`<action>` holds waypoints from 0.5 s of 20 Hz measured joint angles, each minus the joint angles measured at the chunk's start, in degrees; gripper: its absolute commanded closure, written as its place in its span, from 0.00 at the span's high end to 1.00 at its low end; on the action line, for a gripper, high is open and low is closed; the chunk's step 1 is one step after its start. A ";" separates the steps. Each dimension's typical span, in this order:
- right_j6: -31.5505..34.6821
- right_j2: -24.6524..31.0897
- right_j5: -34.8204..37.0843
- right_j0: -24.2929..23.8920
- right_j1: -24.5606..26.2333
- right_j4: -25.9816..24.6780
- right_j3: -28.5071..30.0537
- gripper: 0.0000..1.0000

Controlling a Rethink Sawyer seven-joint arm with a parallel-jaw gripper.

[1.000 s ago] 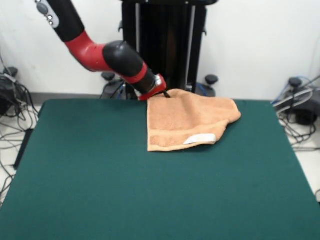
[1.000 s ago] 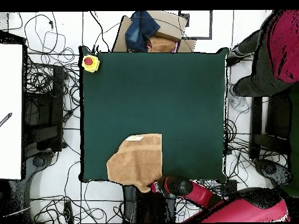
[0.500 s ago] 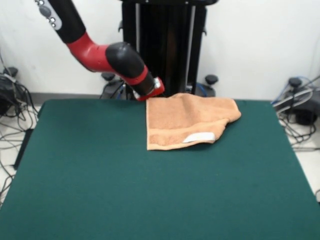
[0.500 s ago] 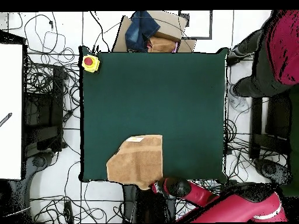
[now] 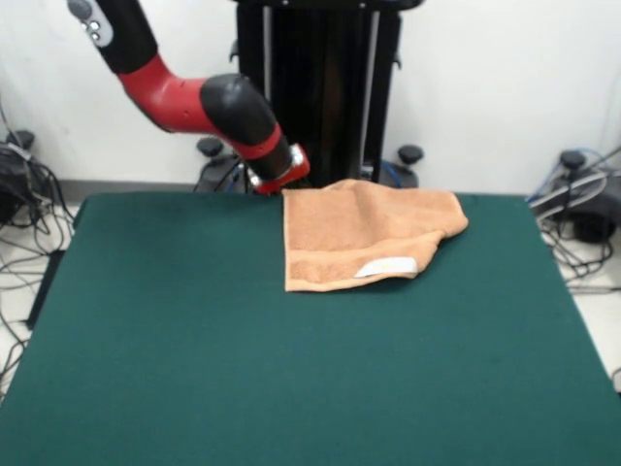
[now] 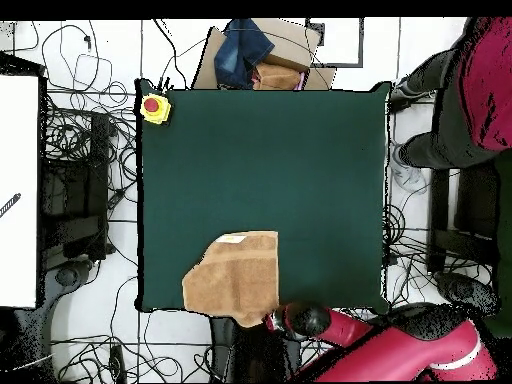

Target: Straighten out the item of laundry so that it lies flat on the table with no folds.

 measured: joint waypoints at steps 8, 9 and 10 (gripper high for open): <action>0.00 -0.50 2.75 0.74 -9.17 4.67 4.76 1.00; 0.00 -0.61 3.45 0.91 -10.11 5.13 5.32 1.00; 0.00 -0.79 4.61 1.31 -11.60 5.77 6.06 1.00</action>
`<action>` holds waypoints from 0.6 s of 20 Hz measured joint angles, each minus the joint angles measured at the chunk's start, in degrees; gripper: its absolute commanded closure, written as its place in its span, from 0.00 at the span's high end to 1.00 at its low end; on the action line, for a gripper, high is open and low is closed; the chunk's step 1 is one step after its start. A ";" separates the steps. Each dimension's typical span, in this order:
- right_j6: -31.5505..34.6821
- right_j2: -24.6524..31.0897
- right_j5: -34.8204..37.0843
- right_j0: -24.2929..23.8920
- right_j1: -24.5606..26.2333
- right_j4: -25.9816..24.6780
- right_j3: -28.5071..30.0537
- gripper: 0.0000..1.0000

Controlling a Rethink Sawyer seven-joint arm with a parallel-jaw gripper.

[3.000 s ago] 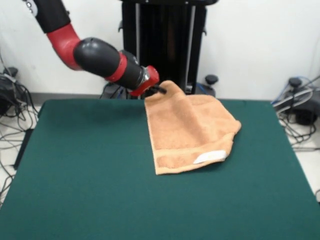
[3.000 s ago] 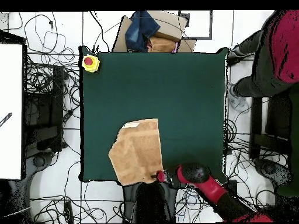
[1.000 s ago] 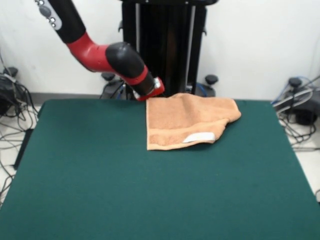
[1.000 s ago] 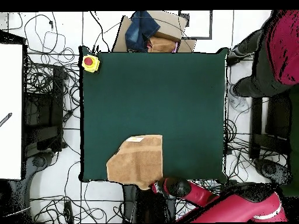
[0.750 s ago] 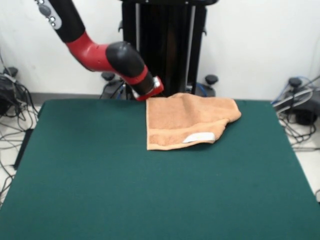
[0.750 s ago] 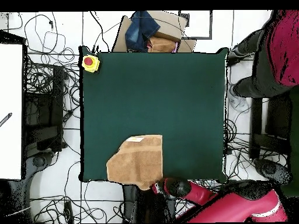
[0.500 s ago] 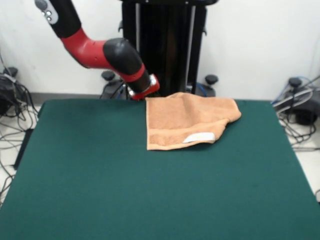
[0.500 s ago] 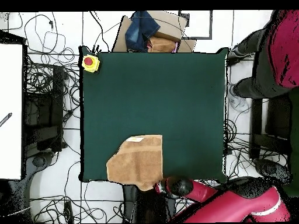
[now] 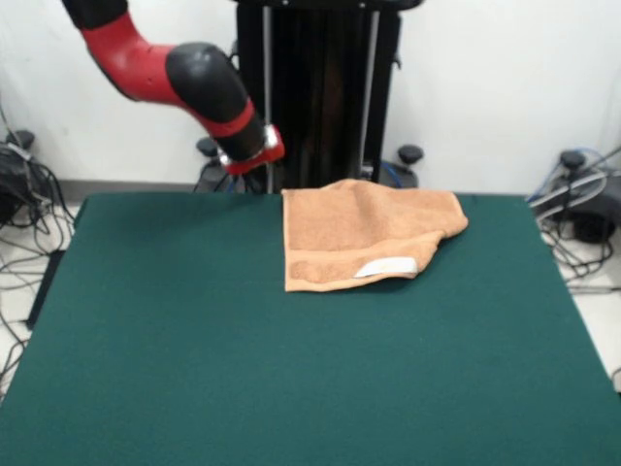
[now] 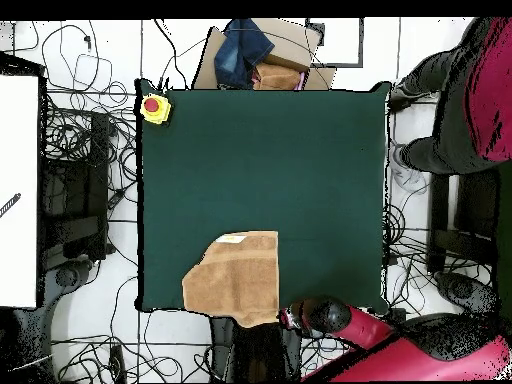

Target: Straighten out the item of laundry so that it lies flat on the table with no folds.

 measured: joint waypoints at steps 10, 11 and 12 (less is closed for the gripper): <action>0.00 -0.50 10.17 3.93 -14.75 5.84 5.32 1.00; 0.00 -0.54 10.49 4.18 -15.59 5.97 5.50 1.00; 0.00 -0.56 10.65 4.37 -16.17 6.04 5.60 1.00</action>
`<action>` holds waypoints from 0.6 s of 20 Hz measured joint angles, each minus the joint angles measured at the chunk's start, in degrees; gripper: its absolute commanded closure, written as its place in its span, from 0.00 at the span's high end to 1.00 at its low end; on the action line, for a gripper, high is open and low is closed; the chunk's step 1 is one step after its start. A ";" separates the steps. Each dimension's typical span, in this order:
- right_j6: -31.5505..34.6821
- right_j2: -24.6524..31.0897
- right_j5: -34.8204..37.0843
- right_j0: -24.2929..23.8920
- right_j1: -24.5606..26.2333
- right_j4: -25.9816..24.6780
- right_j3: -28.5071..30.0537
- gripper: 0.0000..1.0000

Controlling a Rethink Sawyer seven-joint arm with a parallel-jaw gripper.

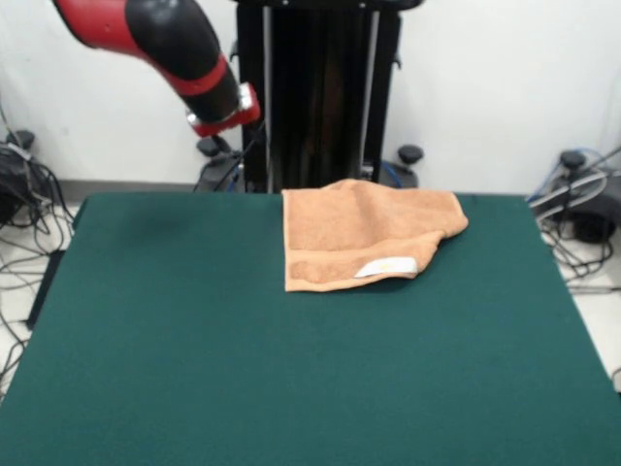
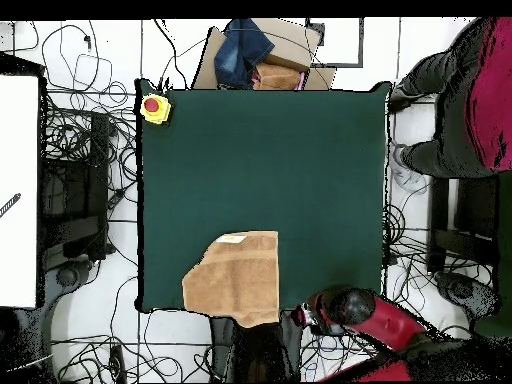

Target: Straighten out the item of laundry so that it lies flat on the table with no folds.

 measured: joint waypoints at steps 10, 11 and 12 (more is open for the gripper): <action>0.01 -2.20 0.12 5.86 -6.22 0.11 -0.11 1.00; 0.02 -2.68 0.11 6.88 -6.37 0.09 -0.37 1.00; 0.14 -3.31 -0.02 8.29 -6.40 0.11 -0.84 1.00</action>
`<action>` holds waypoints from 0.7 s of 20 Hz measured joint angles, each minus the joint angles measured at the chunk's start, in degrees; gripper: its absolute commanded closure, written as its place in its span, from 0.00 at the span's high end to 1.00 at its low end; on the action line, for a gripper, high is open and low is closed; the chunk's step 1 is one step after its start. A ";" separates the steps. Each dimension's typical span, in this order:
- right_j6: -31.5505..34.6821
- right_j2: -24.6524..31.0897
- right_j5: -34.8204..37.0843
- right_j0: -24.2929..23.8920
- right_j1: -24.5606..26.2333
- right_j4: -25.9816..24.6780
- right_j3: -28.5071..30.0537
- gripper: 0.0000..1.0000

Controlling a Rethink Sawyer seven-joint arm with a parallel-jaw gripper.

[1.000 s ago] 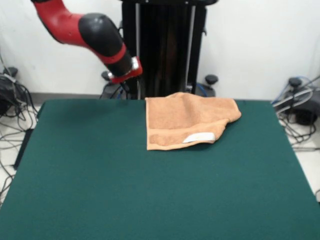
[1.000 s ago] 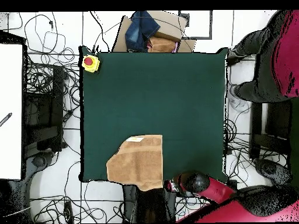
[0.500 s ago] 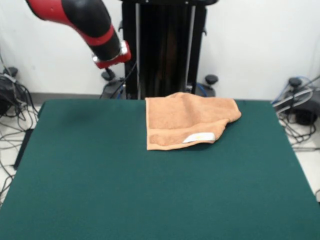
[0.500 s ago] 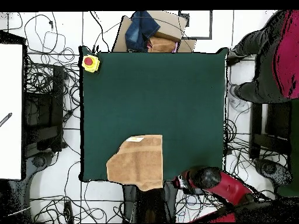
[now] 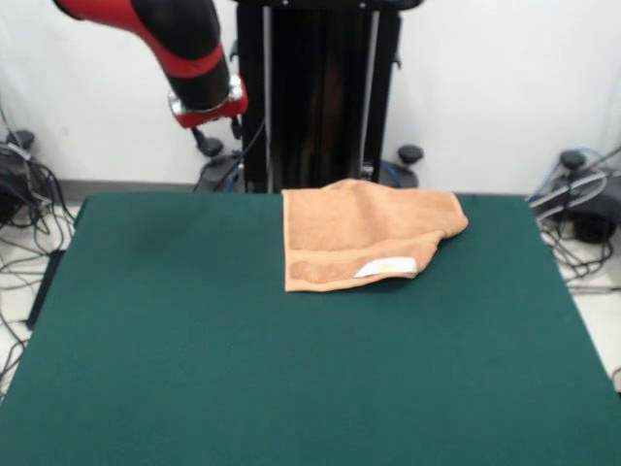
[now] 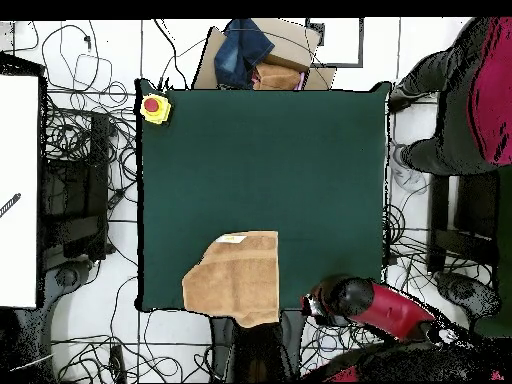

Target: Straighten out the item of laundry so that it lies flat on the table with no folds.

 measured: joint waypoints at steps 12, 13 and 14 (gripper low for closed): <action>3.92 -2.58 -8.44 12.47 6.18 8.53 -8.96 1.00; 4.14 -2.55 -9.05 12.66 6.41 9.36 -9.19 1.00; 4.33 -2.50 -9.84 12.77 6.57 10.57 -9.34 1.00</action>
